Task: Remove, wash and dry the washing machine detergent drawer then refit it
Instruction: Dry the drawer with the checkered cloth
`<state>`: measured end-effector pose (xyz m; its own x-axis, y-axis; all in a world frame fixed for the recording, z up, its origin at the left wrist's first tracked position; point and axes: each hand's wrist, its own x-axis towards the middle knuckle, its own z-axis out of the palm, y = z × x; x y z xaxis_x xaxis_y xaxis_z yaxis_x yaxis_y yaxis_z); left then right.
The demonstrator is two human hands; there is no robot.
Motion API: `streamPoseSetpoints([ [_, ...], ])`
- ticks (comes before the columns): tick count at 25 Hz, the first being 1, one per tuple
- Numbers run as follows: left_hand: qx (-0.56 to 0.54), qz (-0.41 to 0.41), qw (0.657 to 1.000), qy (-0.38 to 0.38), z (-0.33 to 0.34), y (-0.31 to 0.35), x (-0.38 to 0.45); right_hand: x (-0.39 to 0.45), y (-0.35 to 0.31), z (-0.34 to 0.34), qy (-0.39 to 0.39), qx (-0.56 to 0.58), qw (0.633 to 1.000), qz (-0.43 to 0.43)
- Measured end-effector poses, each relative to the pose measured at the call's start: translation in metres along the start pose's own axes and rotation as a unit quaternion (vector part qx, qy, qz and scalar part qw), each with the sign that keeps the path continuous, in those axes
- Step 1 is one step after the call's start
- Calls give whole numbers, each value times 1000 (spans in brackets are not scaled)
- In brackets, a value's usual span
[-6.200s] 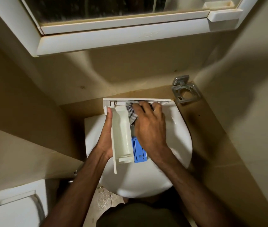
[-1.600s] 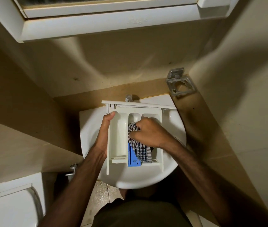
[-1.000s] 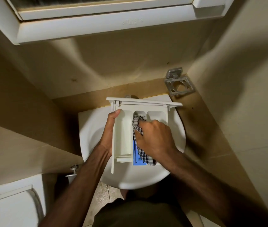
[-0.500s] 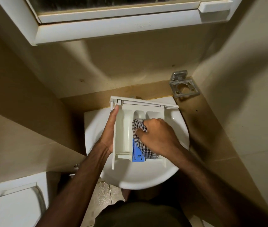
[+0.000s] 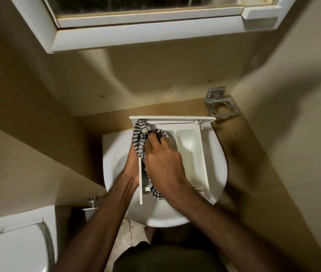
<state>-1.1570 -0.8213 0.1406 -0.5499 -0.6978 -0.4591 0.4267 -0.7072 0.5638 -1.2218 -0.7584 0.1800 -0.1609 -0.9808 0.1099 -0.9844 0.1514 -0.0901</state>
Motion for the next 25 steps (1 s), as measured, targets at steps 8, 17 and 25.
streamPoseSetpoints([
  [8, 22, -22, 999, -41, -11, 12, 1, -4, -9, -26, -98, 111, 989, -7],
  [17, 110, -28, 994, 0, -9, 22, 1, 4, -4, -46, -138, 179, 974, 18],
  [25, 51, -29, 998, -18, -1, 31, 5, 2, -12, -50, -119, 163, 979, 14],
])
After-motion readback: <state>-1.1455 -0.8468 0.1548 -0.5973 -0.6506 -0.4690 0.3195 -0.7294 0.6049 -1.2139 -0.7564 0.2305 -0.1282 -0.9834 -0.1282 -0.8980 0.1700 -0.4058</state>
